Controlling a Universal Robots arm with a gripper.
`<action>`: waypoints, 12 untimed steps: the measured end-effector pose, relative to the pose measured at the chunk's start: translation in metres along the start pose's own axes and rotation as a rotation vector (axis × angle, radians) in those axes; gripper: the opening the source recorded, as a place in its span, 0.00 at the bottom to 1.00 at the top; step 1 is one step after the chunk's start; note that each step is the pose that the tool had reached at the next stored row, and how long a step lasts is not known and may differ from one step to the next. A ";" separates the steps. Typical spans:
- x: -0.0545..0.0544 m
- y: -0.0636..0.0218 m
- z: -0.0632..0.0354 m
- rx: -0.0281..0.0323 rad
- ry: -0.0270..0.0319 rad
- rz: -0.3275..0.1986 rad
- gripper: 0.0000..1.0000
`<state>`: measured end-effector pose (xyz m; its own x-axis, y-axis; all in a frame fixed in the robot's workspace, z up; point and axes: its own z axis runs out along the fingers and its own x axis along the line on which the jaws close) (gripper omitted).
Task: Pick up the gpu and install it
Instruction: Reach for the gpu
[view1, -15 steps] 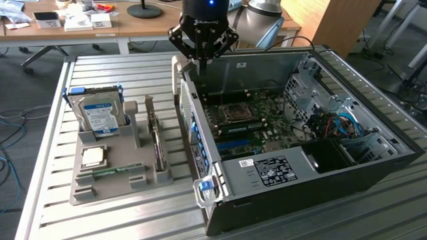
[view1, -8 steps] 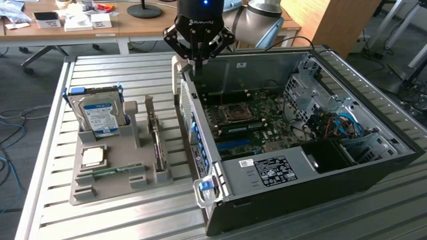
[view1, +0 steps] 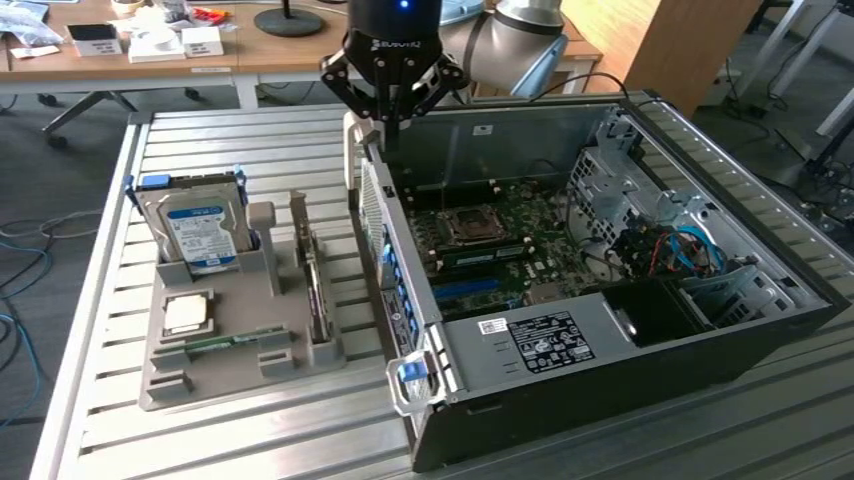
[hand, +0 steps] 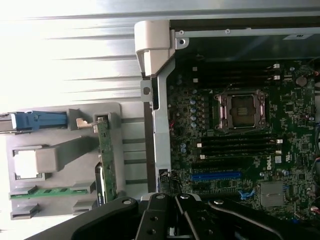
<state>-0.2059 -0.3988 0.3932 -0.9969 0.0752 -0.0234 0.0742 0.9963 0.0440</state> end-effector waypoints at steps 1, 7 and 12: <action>0.001 0.0000 0.0000 0.0000 0.0000 0.000 0.11; 0.005 -0.0004 -0.0001 0.0000 0.0000 0.000 0.11; 0.009 -0.0006 -0.0002 0.0000 0.0000 0.000 0.11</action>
<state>-0.2145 -0.3988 0.3932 -0.9969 0.0753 -0.0234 0.0743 0.9963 0.0440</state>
